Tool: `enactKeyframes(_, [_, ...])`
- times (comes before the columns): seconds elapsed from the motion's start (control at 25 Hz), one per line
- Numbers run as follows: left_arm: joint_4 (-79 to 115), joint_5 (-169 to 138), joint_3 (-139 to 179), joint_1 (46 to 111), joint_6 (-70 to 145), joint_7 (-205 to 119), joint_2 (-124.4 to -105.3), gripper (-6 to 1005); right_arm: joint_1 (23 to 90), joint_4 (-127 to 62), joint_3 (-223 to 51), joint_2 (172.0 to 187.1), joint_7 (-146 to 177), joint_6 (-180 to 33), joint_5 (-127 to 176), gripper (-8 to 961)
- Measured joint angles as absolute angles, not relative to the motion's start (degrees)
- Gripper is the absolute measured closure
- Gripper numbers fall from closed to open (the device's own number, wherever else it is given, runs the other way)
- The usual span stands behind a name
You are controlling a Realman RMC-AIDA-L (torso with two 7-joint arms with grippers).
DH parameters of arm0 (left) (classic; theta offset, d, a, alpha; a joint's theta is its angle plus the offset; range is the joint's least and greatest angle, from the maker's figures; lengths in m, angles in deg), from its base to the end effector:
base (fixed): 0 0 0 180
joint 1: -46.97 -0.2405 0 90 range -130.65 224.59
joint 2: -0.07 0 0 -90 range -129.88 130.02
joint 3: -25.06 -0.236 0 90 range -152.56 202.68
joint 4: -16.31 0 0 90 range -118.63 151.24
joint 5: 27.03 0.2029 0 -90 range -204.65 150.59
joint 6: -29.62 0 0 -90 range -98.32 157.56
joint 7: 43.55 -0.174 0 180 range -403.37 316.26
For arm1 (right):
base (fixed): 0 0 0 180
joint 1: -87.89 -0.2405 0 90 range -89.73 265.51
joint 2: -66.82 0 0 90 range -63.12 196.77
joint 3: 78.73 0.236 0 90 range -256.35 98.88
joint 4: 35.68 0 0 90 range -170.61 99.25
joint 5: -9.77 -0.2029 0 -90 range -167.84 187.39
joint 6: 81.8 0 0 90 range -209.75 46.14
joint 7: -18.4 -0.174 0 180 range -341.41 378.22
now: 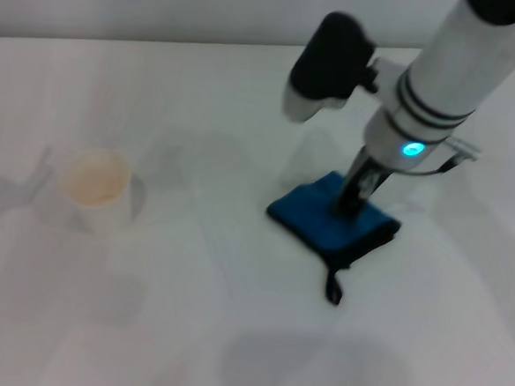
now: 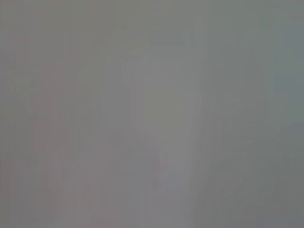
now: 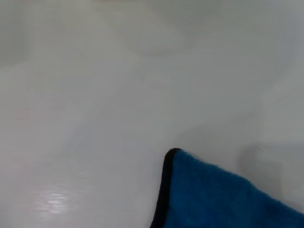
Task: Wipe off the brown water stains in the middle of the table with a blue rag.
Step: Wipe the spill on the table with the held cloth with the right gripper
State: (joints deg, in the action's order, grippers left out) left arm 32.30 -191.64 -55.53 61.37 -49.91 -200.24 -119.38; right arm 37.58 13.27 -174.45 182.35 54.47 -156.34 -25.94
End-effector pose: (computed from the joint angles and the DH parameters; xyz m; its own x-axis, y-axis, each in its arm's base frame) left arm -0.2903 0.3095 0.0287 0.6230 -0.2099 0.7535 0.6907 -0.3046 -0.6559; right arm 0.1920 0.3697 -0.0728 0.7361 -0.5041 0.4517 -0.3518 -0.8551 -0.3809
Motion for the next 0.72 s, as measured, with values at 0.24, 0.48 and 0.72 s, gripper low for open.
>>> enactKeyframes(0.24, [32.3,-191.6,-55.6,61.6,-49.9,-200.3,-119.38,119,39.7,14.2,-163.9,182.00,54.4,-159.9,-15.2,917])
enactKeyframes(0.48, [32.3,-191.6,-55.6,61.9,-49.8,-200.3,-119.35,119,42.4,16.8,-156.6,181.84,54.7,-162.8,-8.3,888])
enactKeyframes(0.72, [32.3,-191.8,-55.6,62.3,-49.5,-200.4,-119.21,117,43.6,18.2,-152.3,181.53,55.5,-163.2,-6.8,860])
